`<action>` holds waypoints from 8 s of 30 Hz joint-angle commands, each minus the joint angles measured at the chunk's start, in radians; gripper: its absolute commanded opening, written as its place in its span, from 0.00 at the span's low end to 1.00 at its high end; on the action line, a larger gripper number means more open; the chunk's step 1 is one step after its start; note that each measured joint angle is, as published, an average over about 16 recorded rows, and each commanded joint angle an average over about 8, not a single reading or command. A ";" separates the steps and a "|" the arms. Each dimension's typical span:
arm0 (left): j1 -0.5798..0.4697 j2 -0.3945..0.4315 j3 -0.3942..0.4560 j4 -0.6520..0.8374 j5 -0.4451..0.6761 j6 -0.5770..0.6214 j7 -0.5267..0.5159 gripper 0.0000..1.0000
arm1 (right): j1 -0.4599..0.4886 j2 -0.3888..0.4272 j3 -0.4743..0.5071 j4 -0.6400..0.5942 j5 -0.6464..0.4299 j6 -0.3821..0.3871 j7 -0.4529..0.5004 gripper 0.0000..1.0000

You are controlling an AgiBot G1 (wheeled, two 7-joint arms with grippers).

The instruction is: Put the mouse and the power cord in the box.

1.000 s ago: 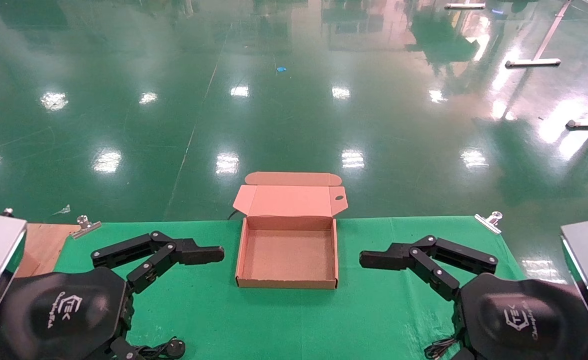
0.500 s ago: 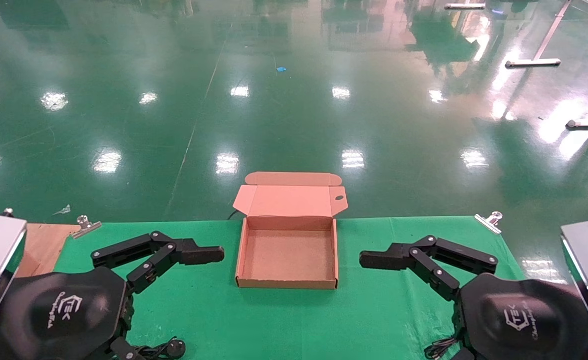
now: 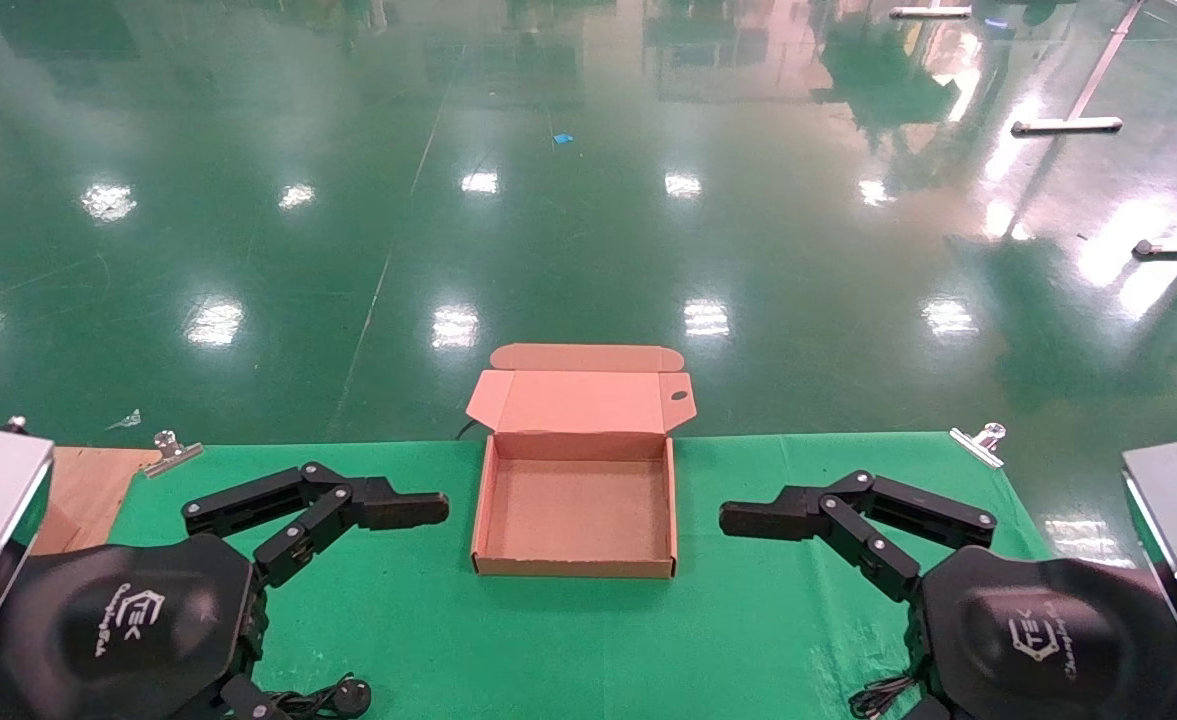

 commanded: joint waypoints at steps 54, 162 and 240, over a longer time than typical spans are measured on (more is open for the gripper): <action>0.000 0.000 0.000 0.000 0.000 0.000 0.000 1.00 | 0.000 0.000 0.000 0.000 0.000 0.000 0.000 1.00; -0.548 0.490 0.614 1.270 1.038 -0.323 0.766 0.00 | 0.559 -0.640 -0.525 -1.258 -1.257 0.362 -1.118 0.00; -0.657 0.758 0.589 0.968 0.913 -0.744 1.014 0.00 | 0.892 -0.748 -0.670 -0.874 -0.958 0.517 -0.850 0.00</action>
